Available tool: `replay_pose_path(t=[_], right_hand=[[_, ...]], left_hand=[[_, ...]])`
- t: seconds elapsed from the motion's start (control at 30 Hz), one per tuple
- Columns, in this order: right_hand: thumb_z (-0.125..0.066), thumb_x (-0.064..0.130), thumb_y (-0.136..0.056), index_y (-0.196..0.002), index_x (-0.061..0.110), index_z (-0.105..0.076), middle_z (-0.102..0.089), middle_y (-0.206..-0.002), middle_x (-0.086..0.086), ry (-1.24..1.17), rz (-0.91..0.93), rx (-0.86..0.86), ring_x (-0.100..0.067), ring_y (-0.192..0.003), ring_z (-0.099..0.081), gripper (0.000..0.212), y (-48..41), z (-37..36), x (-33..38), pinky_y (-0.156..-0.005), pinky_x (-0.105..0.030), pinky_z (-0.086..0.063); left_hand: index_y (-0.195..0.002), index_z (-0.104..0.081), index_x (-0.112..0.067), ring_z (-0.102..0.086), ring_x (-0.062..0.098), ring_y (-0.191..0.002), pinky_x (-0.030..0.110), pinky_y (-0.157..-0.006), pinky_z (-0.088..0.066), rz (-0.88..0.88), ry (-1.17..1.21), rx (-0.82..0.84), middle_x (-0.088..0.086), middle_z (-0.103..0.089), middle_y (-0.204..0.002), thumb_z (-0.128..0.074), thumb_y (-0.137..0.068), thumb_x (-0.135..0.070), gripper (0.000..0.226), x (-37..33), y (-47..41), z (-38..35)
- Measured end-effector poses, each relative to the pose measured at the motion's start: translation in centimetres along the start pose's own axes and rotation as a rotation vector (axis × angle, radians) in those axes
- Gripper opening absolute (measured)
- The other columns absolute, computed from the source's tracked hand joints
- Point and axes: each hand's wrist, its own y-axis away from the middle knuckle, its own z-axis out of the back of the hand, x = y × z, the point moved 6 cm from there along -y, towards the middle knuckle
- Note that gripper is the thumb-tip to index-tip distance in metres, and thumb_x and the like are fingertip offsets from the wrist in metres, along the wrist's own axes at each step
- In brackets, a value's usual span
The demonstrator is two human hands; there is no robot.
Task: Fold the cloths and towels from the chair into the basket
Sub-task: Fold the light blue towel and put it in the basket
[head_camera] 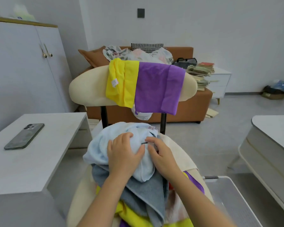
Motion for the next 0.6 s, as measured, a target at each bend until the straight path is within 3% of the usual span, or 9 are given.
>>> replay_pose_path(t=[0.07, 0.13, 0.27, 0.37, 0.47, 0.6], right_hand=[[-0.049, 0.01, -0.095, -0.104, 0.03, -0.06, -0.051, -0.119, 0.027, 0.002, 0.058, 0.0, 0.021, -0.115, -0.039, 0.025, 0.4, -0.4, -0.8, -0.091, 0.0, -0.029], [-0.049, 0.008, -0.095, -0.099, 0.036, -0.058, -0.047, -0.123, 0.03, -0.003, 0.087, -0.013, 0.024, -0.119, -0.033, 0.03, 0.5, -0.4, -1.2, -0.094, 0.001, -0.025], [-0.05, 0.011, -0.096, -0.098, 0.03, -0.064, -0.051, -0.121, 0.026, -0.032, 0.067, -0.019, 0.019, -0.118, -0.039, 0.024, 0.0, -0.2, -1.6, -0.095, -0.002, -0.029], [-0.047, 0.012, -0.097, -0.099, 0.023, -0.07, -0.053, -0.118, 0.028, -0.08, 0.046, -0.004, 0.016, -0.117, -0.043, 0.025, -0.1, 0.3, -1.1, -0.093, -0.002, -0.03], [-0.042, 0.015, -0.099, -0.096, 0.017, -0.074, -0.068, -0.11, 0.019, -0.354, -0.095, 0.008, 0.01, -0.111, -0.053, 0.032, 0.1, 1.2, -1.0, -0.09, -0.007, -0.039], [-0.041, 0.026, -0.1, -0.099, 0.013, -0.073, -0.073, -0.102, 0.001, -0.604, -0.227, -0.032, -0.009, -0.101, -0.066, 0.035, 0.6, 2.2, -1.5, -0.088, -0.024, -0.05]], left_hand=[[-0.107, -0.06, -0.013, -0.06, 0.025, -0.095, 0.044, -0.09, -0.044, -0.028, 0.003, -0.036, 0.001, -0.065, -0.104, -0.045, -0.073, -0.053, 0.055, 0.4, 0.7, -0.5], [-0.106, -0.06, -0.011, -0.057, 0.026, -0.092, 0.046, -0.088, -0.047, -0.021, 0.081, -0.068, 0.001, -0.064, -0.104, -0.045, -0.076, -0.042, 0.046, 0.7, 0.9, -0.4], [-0.099, -0.06, -0.011, -0.054, 0.018, -0.09, 0.039, -0.082, -0.048, 0.041, 0.304, -0.17, -0.003, -0.061, -0.099, -0.044, -0.084, -0.027, 0.027, 1.0, 0.4, 0.2], [-0.094, -0.061, -0.012, -0.049, 0.011, -0.089, 0.029, -0.083, -0.041, -0.09, 0.315, -0.291, -0.003, -0.058, -0.094, -0.045, -0.088, -0.024, 0.021, -0.2, 0.7, 1.2], [-0.091, -0.067, -0.014, -0.05, 0.015, -0.088, 0.03, -0.083, -0.034, -0.213, 0.192, -0.358, 0.0, -0.058, -0.09, -0.05, -0.089, -0.02, 0.018, -1.9, 1.5, 1.7], [-0.087, -0.069, -0.016, -0.052, 0.015, -0.083, 0.032, -0.077, -0.036, -0.479, 0.221, -0.225, -0.004, -0.059, -0.084, -0.053, -0.089, -0.018, 0.017, -4.1, 2.3, 1.2]])
